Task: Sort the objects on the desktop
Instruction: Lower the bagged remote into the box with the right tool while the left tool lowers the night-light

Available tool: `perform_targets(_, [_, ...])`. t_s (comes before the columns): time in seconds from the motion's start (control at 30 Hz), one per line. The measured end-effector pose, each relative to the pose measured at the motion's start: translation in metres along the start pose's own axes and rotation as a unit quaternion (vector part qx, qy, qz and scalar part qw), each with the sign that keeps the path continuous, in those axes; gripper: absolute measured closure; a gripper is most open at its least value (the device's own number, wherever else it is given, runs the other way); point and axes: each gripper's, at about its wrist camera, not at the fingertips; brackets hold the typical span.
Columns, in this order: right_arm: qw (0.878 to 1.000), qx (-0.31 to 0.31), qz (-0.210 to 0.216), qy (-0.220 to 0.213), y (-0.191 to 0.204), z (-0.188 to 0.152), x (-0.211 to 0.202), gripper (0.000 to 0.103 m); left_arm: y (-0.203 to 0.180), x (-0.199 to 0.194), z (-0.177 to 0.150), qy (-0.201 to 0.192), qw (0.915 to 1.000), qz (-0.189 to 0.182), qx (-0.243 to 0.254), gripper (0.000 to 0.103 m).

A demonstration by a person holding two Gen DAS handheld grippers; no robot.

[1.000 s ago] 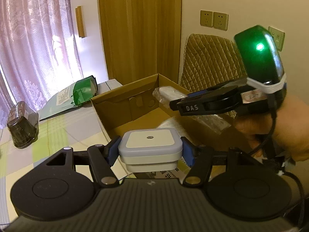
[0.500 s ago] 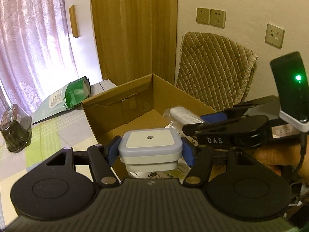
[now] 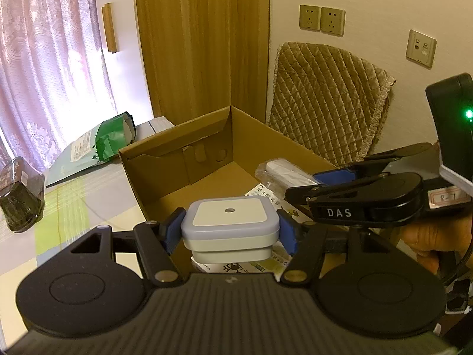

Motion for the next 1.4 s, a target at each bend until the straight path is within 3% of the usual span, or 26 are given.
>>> perform_targets(0.5, [1.000, -0.001, -0.002, 0.002, 0.001, 0.002, 0.000, 0.066, 0.000, 0.003, 0.001, 0.006, 1.0000, -0.003, -0.003, 0.042])
perform_targets(0.6, [1.000, -0.001, -0.002, 0.004, 0.001, 0.001, 0.000, 0.066, 0.002, 0.000, 0.001, 0.000, 1.0000, 0.004, -0.005, 0.038])
perform_targets(1.4, [0.999, -0.021, 0.004, 0.030, 0.027, 0.000, 0.014, 0.065, 0.032, -0.025, -0.011, -0.005, 0.9988, 0.031, -0.038, 0.036])
Point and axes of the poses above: each gripper's, at about its wrist camera, not at the fingertips, and x roughly the way its jaws point, y to its left, z to its top, and after that the axes turned 7 degrees about z, right-handed
